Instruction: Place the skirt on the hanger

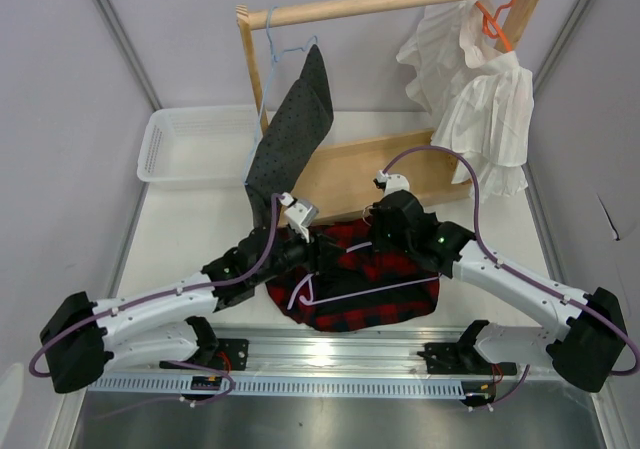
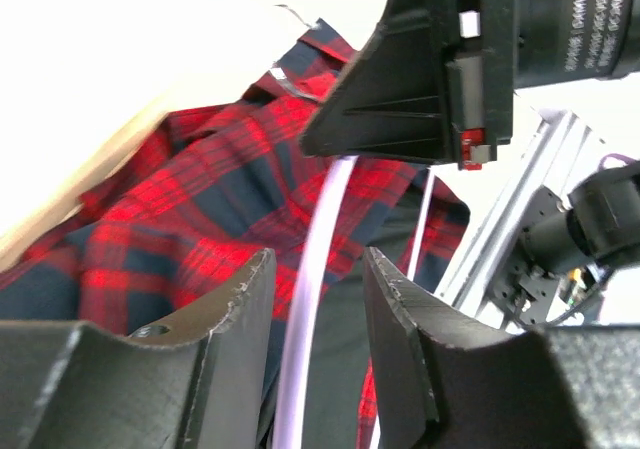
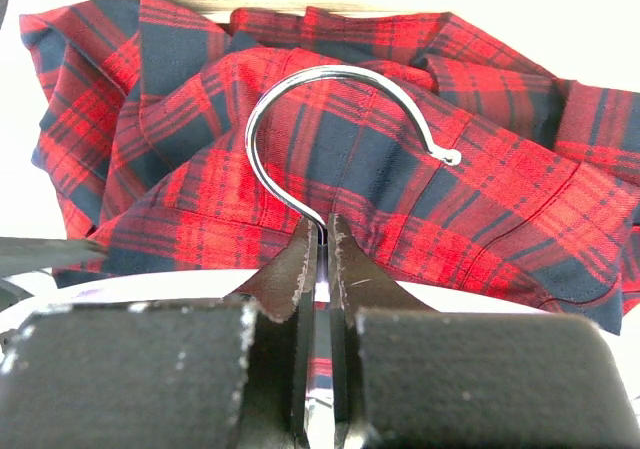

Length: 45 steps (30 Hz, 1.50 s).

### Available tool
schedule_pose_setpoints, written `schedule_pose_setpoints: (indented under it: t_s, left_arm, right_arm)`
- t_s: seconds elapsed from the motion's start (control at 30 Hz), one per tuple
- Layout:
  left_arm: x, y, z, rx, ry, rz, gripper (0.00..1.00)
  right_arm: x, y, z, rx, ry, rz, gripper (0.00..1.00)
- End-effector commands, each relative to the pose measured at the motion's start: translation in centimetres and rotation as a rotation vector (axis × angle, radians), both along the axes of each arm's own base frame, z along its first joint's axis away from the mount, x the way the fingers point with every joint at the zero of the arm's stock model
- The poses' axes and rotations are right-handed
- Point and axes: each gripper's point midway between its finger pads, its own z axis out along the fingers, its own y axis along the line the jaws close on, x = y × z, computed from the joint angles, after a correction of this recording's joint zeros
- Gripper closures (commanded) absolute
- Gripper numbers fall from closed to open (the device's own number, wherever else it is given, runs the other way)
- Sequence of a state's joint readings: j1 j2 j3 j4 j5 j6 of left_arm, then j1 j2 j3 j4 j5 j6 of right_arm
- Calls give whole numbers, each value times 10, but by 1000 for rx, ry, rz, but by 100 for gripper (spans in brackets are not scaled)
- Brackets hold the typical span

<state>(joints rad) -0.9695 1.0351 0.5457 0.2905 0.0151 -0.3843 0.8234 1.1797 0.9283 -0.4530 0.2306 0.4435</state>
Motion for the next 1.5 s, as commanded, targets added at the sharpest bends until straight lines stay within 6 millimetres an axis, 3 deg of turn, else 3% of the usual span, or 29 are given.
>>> schedule_pose_setpoints:
  t_s: [0.0,0.07,0.27,0.3,0.33,0.63,0.87,1.2,1.27,1.47]
  left_arm:
    - [7,19,15,-10,3,112,54]
    - [14,37,9,21,28,209,54]
    - [3,76,11,-71,80,326,53]
    - [-1,88,-4,-68,110,358,52]
    - [-3,91,-6,-67,115,361,52]
    - [-15,73,-42,47,227,278,52]
    - [-24,60,-47,80,267,196,50]
    - [-40,84,-48,30,330,242,43]
    - [-43,96,-68,51,383,294,43]
    - [-53,105,-81,-30,480,343,46]
  right_arm:
    - [9,-5,28,11,-77,-38,100]
    - [10,-7,31,5,-88,-46,100]
    - [11,-10,32,-6,-87,-64,100]
    - [11,-10,33,-5,-89,-59,100]
    - [11,-9,32,-5,-88,-52,100]
    - [2,-13,38,-12,-106,1,100]
    - [-4,-20,44,-9,-126,18,100]
    - [1,-29,43,-19,-123,-50,100]
    - [3,-28,45,-12,-123,-63,100]
    - [11,-29,43,-20,-108,-94,100]
